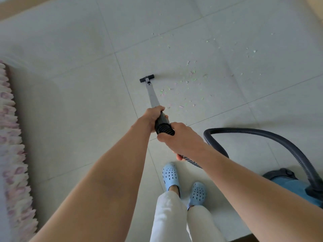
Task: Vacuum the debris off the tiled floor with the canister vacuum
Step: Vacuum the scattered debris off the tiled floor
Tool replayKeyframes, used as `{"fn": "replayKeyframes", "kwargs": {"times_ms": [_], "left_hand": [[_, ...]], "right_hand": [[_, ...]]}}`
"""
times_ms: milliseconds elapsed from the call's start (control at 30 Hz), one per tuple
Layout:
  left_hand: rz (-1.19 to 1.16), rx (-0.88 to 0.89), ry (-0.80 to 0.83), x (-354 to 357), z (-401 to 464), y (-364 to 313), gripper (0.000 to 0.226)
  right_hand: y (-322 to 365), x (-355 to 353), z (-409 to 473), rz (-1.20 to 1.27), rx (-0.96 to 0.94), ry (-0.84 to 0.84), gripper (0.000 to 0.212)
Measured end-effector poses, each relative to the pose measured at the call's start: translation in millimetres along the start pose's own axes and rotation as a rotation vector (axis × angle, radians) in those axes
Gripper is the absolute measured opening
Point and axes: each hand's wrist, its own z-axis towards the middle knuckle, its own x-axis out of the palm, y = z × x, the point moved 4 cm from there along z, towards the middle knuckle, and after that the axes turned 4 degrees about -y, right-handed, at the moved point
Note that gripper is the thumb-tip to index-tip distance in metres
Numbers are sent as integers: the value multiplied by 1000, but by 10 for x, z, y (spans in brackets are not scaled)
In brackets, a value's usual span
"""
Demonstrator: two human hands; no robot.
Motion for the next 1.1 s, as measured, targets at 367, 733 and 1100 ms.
{"fn": "replayKeyframes", "kwargs": {"times_ms": [367,733,1100], "left_hand": [[-221,-28,-12,338,-308,204,18],[-507,-49,41,1103,-509,779,22],[-534,-53,80,1839,-697,921,22]], "right_hand": [[-153,-436,-278,-266,-96,-1,22],[-729,-928,-633,-598,-217,-35,35],[-1217,-1399,-800,-662,-214,-89,37]]}}
